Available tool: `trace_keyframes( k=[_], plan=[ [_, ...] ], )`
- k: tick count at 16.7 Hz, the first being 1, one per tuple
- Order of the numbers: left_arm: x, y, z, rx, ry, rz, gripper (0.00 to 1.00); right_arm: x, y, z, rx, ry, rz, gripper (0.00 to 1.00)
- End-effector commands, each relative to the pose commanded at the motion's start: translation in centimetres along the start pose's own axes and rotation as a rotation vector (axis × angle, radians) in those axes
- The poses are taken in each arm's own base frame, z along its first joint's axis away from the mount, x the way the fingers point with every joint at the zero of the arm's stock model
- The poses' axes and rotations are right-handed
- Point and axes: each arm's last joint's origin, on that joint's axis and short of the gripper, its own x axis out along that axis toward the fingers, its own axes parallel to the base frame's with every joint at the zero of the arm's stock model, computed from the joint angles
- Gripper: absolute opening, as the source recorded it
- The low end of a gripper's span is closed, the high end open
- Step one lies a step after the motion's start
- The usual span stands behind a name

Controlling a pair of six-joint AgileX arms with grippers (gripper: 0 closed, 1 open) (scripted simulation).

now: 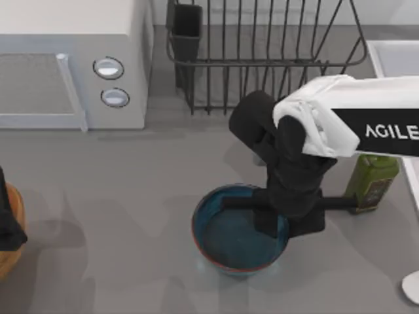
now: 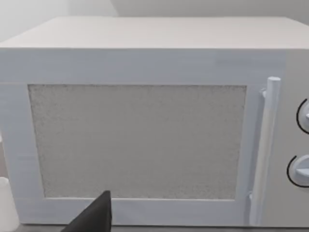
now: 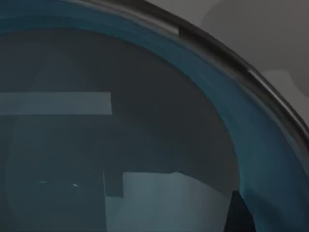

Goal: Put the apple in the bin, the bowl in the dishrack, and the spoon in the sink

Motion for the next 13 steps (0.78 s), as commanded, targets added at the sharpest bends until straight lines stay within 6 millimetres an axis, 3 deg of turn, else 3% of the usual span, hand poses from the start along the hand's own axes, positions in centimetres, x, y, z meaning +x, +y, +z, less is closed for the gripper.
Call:
trace_keyframes(
  k=[9, 13],
  plan=[
    [0.0, 0.0, 0.0, 0.0, 0.0, 0.0, 1.0, -0.2, 0.0, 0.0, 0.001, -0.002, 0.001, 0.0],
    [0.0, 0.0, 0.0, 0.0, 0.0, 0.0, 1.0, -3.0, 0.3, 0.4, 0.003, -0.001, 0.001, 0.0]
  ],
)
